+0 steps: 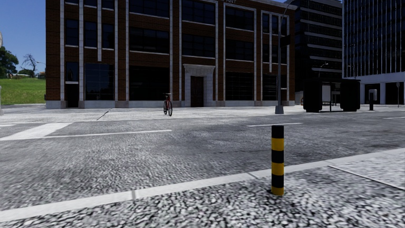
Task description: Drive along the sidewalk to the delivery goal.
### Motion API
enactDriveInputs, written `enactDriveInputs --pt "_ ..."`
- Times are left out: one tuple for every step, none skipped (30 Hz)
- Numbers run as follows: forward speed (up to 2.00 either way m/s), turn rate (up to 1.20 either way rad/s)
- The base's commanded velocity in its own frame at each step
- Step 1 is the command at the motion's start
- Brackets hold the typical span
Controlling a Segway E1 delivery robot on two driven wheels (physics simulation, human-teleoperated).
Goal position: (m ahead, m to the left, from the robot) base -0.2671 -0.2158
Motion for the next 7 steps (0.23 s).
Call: enactDriveInputs --pt "0.0 0.0" --pt "0.0 0.0" --pt "0.0 0.0" --pt "0.0 0.0" --pt "0.0 0.0" --pt "0.0 0.0" --pt "0.0 0.0"
